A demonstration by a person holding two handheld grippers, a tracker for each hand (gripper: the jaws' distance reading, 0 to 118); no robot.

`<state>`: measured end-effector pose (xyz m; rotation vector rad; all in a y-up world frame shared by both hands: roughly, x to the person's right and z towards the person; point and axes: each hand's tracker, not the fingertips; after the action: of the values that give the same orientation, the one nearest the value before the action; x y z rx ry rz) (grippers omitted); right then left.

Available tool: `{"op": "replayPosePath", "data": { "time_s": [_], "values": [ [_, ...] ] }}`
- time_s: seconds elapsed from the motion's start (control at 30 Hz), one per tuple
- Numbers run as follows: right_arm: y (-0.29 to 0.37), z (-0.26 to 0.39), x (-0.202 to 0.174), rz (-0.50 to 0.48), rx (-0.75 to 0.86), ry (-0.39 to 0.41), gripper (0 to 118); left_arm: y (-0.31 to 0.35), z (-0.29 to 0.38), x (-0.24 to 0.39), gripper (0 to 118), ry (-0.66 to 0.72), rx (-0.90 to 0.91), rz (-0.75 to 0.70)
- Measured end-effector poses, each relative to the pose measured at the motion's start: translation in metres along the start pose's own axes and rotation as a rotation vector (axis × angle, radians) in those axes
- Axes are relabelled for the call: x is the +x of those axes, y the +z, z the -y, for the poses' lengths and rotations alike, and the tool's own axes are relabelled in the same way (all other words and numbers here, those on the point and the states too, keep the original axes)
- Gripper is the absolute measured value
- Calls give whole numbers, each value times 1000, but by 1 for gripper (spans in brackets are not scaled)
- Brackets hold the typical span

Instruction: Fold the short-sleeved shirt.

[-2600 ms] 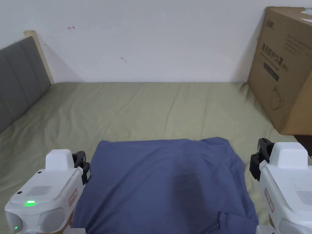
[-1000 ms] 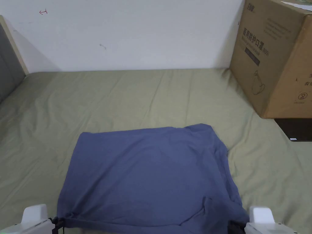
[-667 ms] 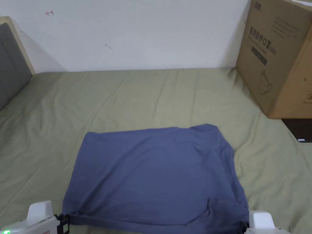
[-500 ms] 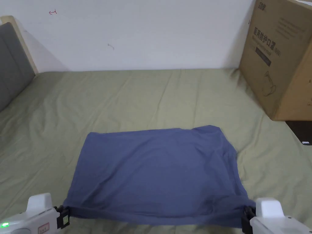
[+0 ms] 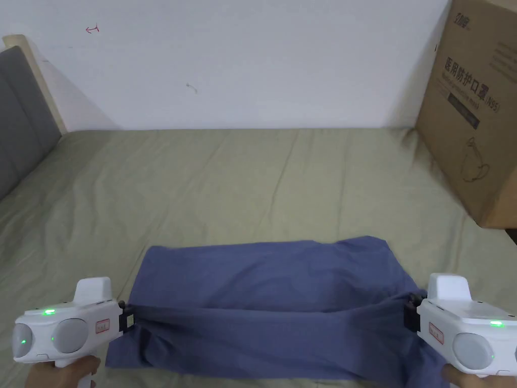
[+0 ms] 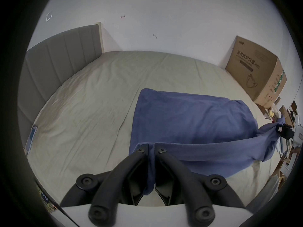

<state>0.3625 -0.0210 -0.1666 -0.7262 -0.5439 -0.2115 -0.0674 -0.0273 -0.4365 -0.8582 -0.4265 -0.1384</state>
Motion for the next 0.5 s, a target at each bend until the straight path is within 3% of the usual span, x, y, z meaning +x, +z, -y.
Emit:
{"op": "replayPosePath", "data": {
  "time_s": [0.27, 0.43, 0.5],
  "values": [
    [-90, 11, 12, 36, -177, -60, 4, -93, 4, 10, 4, -33, -192, -51],
    [-102, 23, 21, 41, -246, -91, 5, -96, 10, 17, 4, -52, -212, -70],
    [-87, 21, 21, 37, -220, -104, 9, -88, 5, 18, 25, -31, -203, -71]
  ]
}}
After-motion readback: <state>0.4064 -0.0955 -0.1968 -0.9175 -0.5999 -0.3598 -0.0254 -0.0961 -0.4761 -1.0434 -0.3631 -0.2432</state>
